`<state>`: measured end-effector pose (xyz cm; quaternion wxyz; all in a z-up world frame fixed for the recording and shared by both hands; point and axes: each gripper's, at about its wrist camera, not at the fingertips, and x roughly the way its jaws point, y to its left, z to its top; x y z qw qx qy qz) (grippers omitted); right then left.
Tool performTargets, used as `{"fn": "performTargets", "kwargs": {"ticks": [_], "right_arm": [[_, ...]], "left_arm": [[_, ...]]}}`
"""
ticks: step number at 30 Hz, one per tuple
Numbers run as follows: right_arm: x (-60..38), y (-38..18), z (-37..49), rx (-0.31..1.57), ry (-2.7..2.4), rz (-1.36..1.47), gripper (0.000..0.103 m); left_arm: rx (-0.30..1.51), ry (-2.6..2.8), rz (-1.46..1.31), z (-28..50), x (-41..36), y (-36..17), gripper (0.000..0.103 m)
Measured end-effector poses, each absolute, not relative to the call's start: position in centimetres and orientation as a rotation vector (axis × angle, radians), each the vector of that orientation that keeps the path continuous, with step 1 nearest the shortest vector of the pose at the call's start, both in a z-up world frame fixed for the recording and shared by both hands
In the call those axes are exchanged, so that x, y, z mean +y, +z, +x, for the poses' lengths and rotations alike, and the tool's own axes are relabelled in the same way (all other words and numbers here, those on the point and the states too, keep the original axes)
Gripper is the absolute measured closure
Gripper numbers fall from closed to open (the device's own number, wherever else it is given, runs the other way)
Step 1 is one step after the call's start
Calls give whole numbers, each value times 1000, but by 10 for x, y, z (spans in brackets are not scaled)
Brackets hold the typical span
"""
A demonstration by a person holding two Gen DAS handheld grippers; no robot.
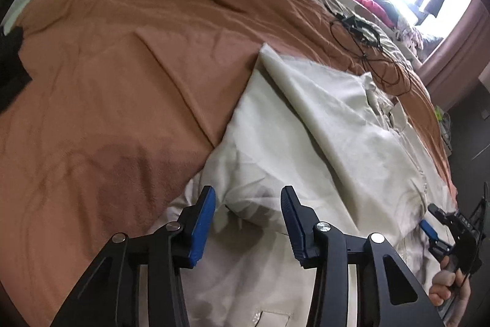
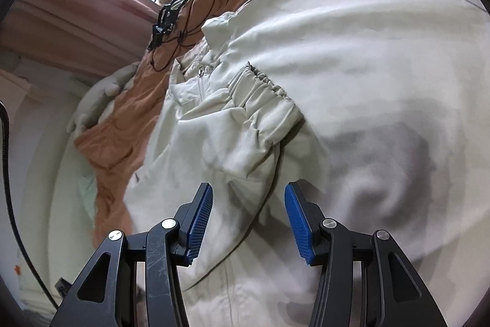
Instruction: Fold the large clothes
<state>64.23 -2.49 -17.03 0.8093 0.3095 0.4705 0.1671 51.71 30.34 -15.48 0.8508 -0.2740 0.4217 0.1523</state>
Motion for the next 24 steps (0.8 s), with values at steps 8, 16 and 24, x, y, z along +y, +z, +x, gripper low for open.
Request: {"fn": "performTargets", "kwargs": {"ticks": [8,16,24], "right_arm": [[-17,-178,660,978,360,656,56],[-38,-166,635,912,271,720,95],[-48,-162,593,914,113,732,95]], "left_arm": [[932,340,-587,521,309,-169,73],[944,356,-578,524,307,-174,74],[940,357,-609,523,311,-178,76]]}}
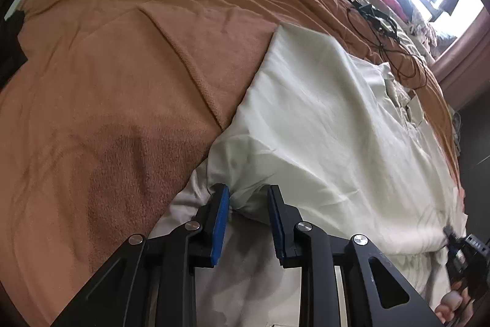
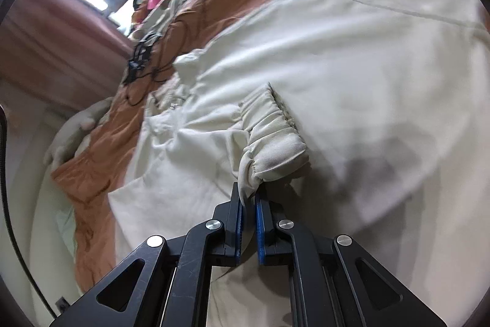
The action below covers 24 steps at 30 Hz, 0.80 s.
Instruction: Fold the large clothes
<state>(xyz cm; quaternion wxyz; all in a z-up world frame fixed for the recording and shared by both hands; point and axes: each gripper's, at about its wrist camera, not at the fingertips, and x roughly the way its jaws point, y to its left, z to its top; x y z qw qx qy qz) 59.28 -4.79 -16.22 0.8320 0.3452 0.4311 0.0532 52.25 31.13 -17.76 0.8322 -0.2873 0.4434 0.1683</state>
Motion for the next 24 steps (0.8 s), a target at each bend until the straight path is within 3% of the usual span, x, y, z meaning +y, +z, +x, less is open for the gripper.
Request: {"fn": "performTargets", "kwargs": {"ticks": [11,15,19,20,24], "right_arm": [[-59,-182,589,990,72,829,94],[-64,-173,600,955,129,807,86],[-72,-170,596,995,115,732,67],[-76,-171,594,1000,120,745,62],[-107,-165,583,974,112,818,62]], "left_arm": [[954,366,-634,522,315,-175,80],[920,371,-578,521,306,-154,77],[869,364,-584,507,298,-135,43],[857,370,-582,504,297,-130,41],[821,363,-579,498,286,-114,41]]}}
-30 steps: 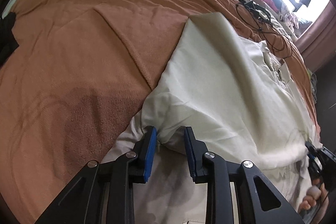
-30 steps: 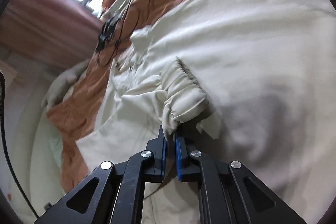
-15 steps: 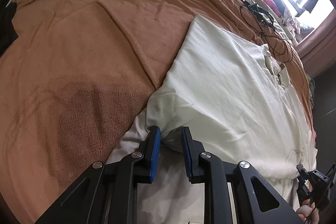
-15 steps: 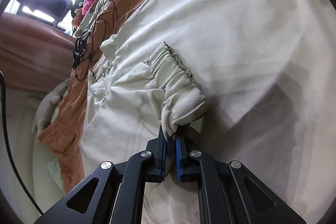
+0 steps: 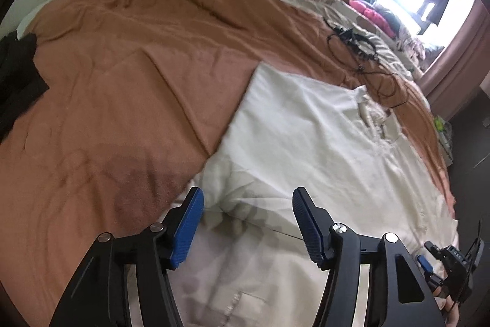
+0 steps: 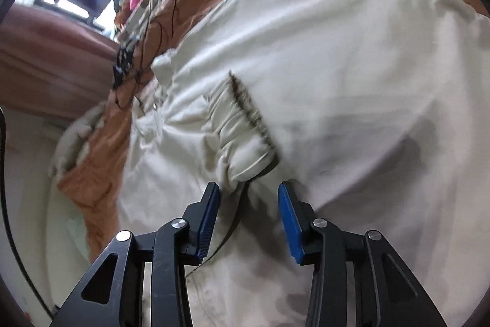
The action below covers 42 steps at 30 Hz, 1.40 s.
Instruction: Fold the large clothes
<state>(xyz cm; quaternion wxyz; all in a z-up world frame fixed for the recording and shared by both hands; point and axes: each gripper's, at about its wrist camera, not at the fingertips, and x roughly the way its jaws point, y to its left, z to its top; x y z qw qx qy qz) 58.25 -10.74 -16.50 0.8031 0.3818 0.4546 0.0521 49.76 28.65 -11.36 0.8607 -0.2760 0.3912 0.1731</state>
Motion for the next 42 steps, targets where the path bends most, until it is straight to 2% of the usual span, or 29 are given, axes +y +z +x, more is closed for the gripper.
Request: {"fn": "performTargets", "kwargs": {"ticks": [2,6,10,11,27,40,42], "right_arm": [[-126,-155,574,927,100,828,62],[-164,-141,564,856,19,817,54],[-206,-135,564,821,-8,836,54],[-215,-134,563,812,-18,836,54],[-369,-145,559,675,-174,939,54],[-424,-175,588,642,-215,979,55],[-430,-177,591,637,-210,971,59]], "left_arm": [[820,349,-589,496,280,-110,40],[826,323,-574,502,266,-105,40],[812,313,-558,504,251,-100,17],[811,308,-544,506,245,-99,16],[835,267,-412,524,181,-103,15],[887,283,-351,540,174,-127,15],[898,283,-339,540,174,-130,15]]}}
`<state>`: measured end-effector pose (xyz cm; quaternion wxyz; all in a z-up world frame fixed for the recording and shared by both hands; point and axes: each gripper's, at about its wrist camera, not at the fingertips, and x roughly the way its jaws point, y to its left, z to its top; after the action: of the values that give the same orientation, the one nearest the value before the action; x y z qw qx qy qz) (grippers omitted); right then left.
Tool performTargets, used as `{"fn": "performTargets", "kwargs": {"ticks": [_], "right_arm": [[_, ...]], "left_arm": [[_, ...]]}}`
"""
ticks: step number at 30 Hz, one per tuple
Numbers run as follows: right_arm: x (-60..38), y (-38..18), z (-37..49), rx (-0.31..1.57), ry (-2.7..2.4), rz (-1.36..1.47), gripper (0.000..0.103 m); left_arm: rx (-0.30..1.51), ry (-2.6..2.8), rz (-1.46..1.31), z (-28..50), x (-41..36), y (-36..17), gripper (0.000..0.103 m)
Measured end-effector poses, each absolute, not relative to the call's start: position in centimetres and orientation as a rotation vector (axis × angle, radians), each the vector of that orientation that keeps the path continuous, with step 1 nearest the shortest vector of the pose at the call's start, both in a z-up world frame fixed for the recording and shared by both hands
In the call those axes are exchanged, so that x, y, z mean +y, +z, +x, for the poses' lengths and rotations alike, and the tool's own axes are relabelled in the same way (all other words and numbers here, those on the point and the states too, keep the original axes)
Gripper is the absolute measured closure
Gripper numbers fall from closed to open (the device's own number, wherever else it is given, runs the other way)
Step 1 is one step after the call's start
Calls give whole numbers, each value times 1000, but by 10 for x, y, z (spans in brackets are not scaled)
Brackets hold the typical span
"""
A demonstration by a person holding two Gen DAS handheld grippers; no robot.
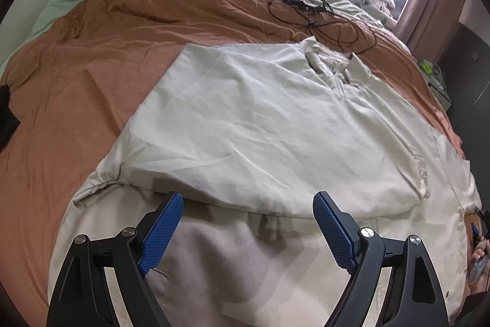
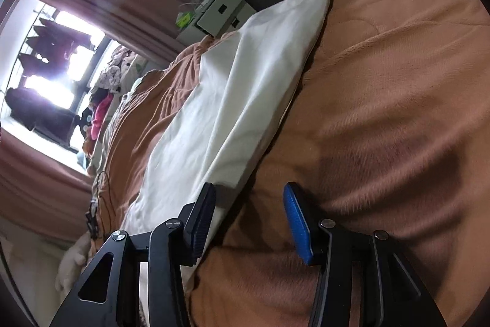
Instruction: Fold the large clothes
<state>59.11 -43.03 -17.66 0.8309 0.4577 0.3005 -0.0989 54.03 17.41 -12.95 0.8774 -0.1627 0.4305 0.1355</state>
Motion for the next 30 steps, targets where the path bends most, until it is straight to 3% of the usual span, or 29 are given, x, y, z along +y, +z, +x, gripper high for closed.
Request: {"fn": "performTargets", "kwargs": {"ticks": [10,13,15,17,30], "right_arm": [[-436,-178,616,642,-226,935,60],[-445,-182,619,627,-221,968,72],[-452,-188,622,617,-207,1010,88],[-457,-191,620,603,-201,1049,95],[-403,-69,584,391,-88,845,97]], "left_arm": [[894,308,-336,531,188,-131,15],[898,309,-340,531,192,-131,15],[898,312,-335,529,193,-132,15],[903,315,-329,528,194,-133,15],[874,293,-387,524,198,-121,15]]}}
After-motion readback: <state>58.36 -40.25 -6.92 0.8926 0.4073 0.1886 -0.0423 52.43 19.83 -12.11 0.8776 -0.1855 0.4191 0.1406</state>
